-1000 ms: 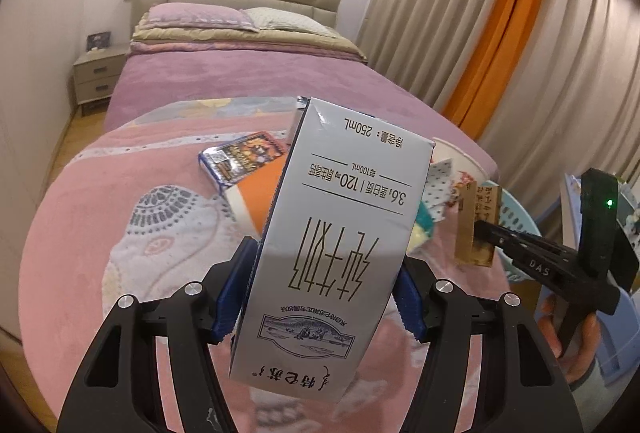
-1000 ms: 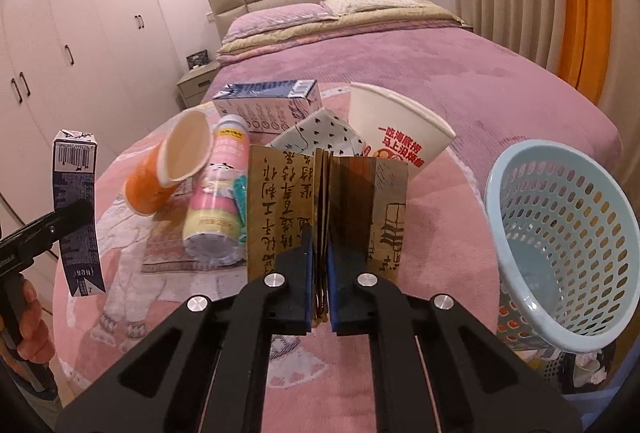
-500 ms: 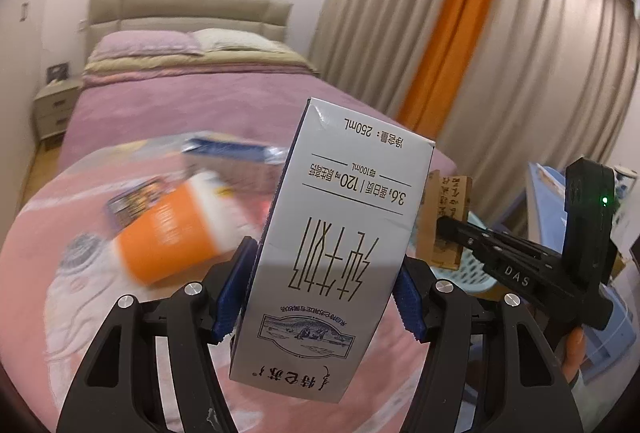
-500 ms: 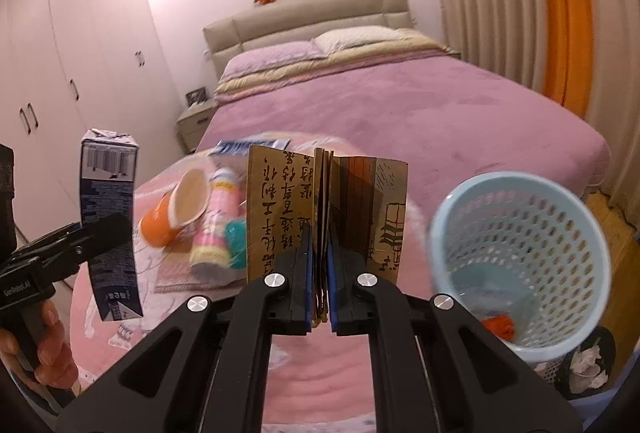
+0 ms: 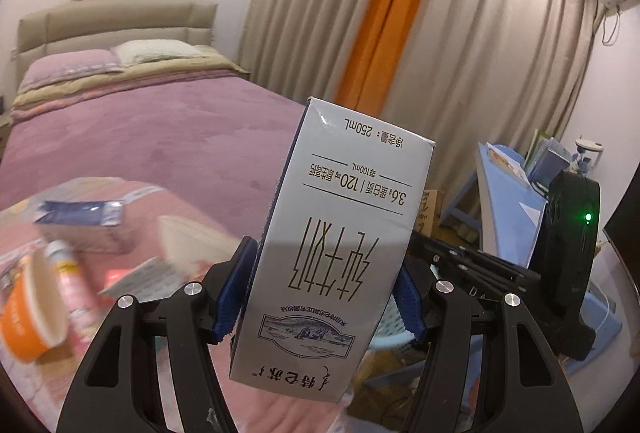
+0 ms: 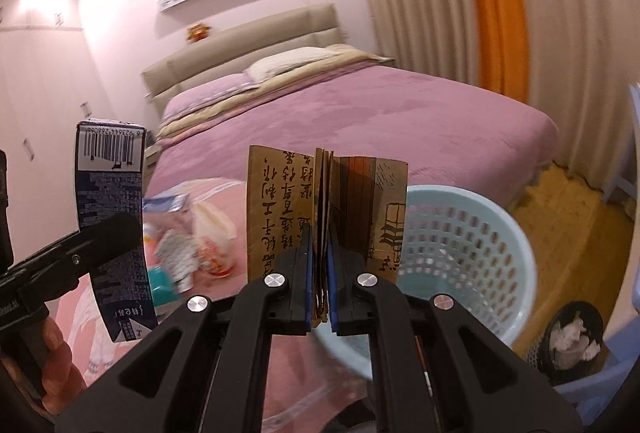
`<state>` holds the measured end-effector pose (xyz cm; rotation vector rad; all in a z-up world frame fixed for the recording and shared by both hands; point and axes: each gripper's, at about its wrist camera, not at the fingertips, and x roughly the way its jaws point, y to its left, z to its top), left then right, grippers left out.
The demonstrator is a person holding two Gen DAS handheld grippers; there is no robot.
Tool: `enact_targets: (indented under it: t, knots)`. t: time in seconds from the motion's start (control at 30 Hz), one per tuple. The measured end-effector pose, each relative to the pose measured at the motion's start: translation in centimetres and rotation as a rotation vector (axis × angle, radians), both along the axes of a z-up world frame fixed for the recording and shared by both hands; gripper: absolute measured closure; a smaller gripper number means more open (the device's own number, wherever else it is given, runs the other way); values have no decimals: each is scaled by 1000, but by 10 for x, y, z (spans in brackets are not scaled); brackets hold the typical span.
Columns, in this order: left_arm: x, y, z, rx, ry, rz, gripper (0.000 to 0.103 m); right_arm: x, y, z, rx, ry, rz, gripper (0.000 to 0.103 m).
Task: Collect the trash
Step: 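Carry carton and booklet over the blue basket and open both tools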
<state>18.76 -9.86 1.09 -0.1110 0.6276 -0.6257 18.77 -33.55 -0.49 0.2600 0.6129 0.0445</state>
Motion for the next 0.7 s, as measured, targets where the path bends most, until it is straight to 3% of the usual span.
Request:
enact_targets:
  t: [0.3,0.7]
  knots:
    - [36,-65,-35,-5,79,-13,41,19,-61,-44,46,131,-163,99]
    - [64,-100,-91,38,225,0,41,34,-87,-95,102,276,-189,99]
